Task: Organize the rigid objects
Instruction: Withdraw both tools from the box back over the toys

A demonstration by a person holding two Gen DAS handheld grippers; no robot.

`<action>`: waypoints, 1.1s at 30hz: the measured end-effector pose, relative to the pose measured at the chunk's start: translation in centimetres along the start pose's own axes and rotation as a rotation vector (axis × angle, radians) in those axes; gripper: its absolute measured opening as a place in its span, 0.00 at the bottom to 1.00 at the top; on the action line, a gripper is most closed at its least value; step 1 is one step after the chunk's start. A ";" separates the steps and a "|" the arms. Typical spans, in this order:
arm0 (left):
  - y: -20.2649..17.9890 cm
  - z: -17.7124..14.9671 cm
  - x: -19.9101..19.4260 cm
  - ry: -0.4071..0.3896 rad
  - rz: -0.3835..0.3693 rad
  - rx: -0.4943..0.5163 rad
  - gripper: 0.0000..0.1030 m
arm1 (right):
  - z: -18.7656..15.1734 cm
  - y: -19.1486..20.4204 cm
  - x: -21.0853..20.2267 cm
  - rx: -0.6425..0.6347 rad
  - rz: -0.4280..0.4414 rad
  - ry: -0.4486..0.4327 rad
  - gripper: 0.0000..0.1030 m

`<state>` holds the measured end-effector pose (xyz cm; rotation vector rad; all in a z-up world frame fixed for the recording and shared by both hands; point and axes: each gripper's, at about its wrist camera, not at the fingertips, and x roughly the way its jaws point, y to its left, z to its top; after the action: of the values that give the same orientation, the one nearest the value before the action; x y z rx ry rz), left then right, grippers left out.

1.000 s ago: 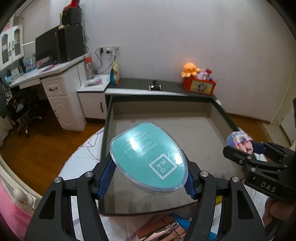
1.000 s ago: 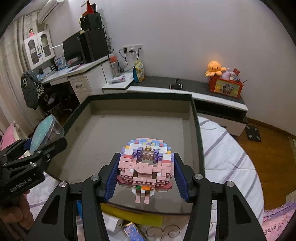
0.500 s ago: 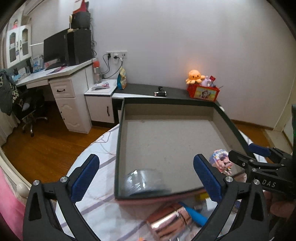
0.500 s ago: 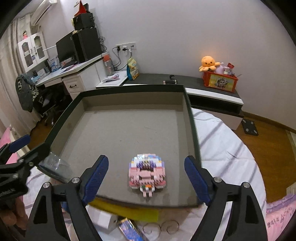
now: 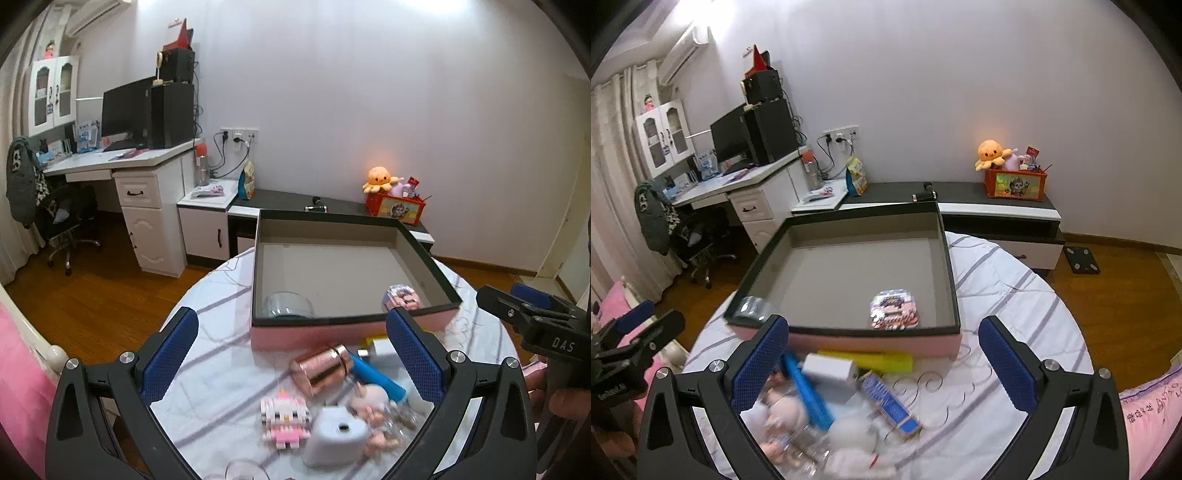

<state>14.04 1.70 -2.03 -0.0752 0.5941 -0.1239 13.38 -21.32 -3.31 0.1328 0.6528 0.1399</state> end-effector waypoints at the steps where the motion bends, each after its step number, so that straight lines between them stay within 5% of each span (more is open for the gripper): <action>1: 0.0 -0.2 -0.5 -0.002 -0.002 -0.003 1.00 | -0.3 0.3 -0.8 -0.007 0.006 -0.007 1.00; 17: -0.8 -5.5 -7.1 -0.021 0.005 -0.013 1.00 | -6.4 1.0 -7.4 0.007 0.009 -0.034 1.00; 33: -1.4 -6.2 -9.7 -0.046 -0.004 0.000 1.00 | -8.3 1.1 -9.3 0.015 -0.001 -0.025 1.00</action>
<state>2.41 1.44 -1.67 -0.0792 0.5480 -0.1255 0.92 -21.13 -4.15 0.1485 0.6291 0.1327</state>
